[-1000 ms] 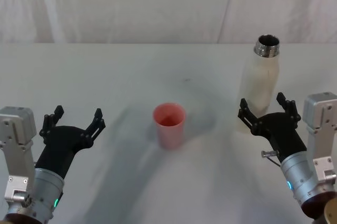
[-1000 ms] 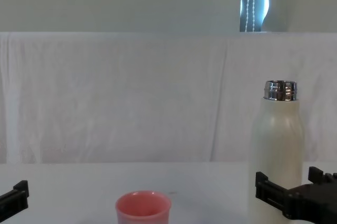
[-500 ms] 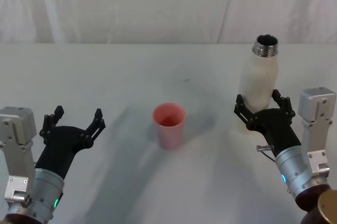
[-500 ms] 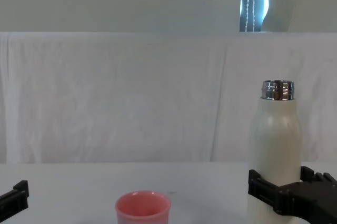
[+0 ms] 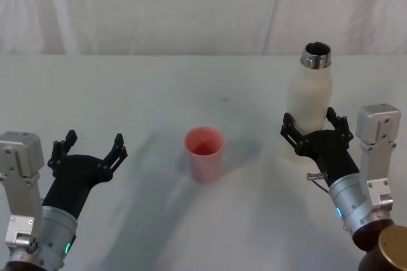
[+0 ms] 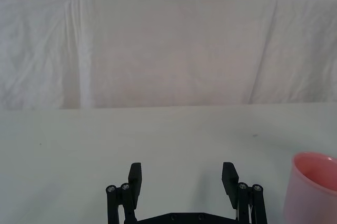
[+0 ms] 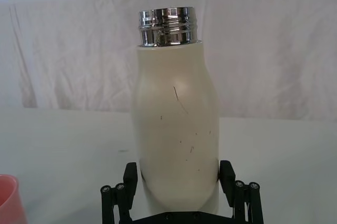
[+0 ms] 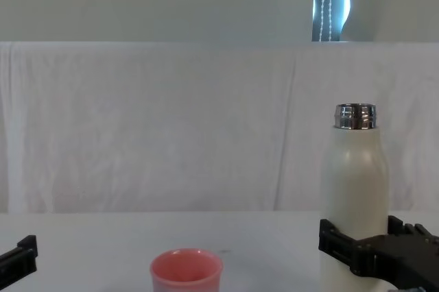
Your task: Grasp the thermos with one hand and pour water into the cup lid.
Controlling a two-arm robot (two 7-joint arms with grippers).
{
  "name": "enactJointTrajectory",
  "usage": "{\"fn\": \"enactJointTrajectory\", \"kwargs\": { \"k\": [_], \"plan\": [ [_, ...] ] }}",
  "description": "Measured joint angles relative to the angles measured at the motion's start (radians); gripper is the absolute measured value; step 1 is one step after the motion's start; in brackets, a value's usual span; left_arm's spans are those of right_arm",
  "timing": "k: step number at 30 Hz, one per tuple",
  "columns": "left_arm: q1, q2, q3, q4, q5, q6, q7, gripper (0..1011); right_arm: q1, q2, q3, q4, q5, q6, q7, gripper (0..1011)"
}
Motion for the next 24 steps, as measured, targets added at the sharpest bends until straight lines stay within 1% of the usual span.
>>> {"fn": "enactJointTrajectory", "kwargs": {
  "k": [14, 24],
  "plan": [
    [0.000, 0.000, 0.000, 0.000, 0.000, 0.000, 0.000, 1001, 0.042, -0.005, 0.001, 0.043, -0.008, -0.006, 0.004, 1000],
    [0.000, 0.000, 0.000, 0.000, 0.000, 0.000, 0.000, 1001, 0.059, -0.003, -0.001, 0.061, -0.019, -0.008, 0.005, 1000]
  ]
}}
